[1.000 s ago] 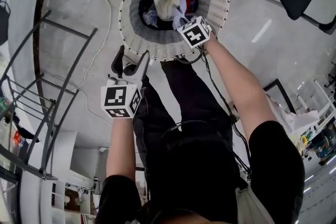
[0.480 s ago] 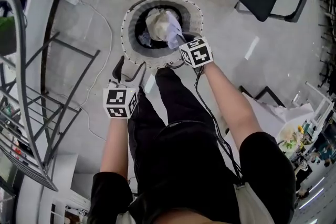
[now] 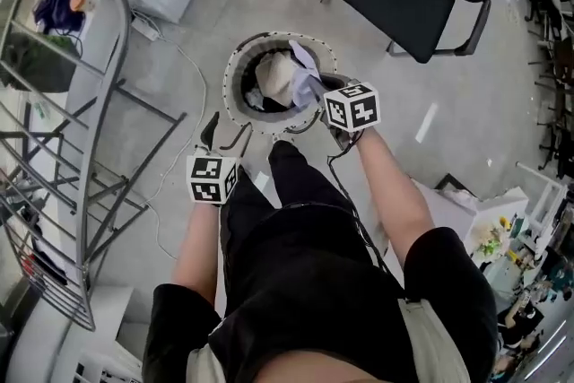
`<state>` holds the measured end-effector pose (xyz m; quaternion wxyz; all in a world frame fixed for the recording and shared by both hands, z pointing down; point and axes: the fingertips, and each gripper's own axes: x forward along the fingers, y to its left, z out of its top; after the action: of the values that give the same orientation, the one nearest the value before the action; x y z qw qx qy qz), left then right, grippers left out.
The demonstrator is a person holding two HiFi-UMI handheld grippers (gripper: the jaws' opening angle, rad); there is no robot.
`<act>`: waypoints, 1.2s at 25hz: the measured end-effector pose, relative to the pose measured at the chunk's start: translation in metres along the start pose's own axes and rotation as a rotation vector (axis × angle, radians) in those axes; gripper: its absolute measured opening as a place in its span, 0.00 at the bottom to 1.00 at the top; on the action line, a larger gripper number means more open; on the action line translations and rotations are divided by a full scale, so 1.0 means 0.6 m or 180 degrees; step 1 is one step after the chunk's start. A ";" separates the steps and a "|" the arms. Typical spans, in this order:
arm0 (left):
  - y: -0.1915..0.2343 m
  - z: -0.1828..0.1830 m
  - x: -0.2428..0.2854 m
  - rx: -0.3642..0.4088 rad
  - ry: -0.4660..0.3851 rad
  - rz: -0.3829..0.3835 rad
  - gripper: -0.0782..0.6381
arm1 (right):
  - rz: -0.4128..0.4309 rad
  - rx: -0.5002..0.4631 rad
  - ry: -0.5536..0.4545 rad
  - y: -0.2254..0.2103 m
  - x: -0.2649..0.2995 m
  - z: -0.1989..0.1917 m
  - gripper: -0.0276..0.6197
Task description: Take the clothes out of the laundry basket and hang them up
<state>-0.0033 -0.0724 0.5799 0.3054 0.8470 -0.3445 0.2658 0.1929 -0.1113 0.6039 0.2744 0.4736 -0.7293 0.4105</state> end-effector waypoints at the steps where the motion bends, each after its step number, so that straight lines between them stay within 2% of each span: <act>1: -0.002 0.006 -0.010 0.0015 -0.0007 -0.0002 0.57 | 0.0026 -0.0039 -0.0044 0.014 -0.019 0.015 0.08; 9: -0.014 0.052 -0.045 0.0218 -0.0121 -0.0051 0.57 | 0.0307 -0.0275 -0.0475 0.110 -0.162 0.123 0.08; 14: -0.032 0.053 -0.049 0.0272 -0.0155 -0.0109 0.57 | 0.0570 -0.0412 -0.0707 0.167 -0.235 0.174 0.08; 19: -0.042 0.016 -0.021 0.0318 0.0020 -0.0163 0.58 | 0.0739 -0.0587 -0.0847 0.212 -0.292 0.205 0.08; 23: -0.055 -0.025 0.014 0.0272 0.0170 -0.0242 0.58 | 0.0838 -0.0572 -0.0919 0.227 -0.321 0.212 0.08; 30: -0.128 -0.067 0.046 0.0392 0.0416 -0.0285 0.59 | 0.0987 -0.0564 -0.1061 0.240 -0.437 0.217 0.08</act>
<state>0.0613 -0.0118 0.5993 0.2862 0.8596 -0.2686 0.3272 0.1647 -0.0701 0.2817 0.1244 0.3913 -0.8616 0.2983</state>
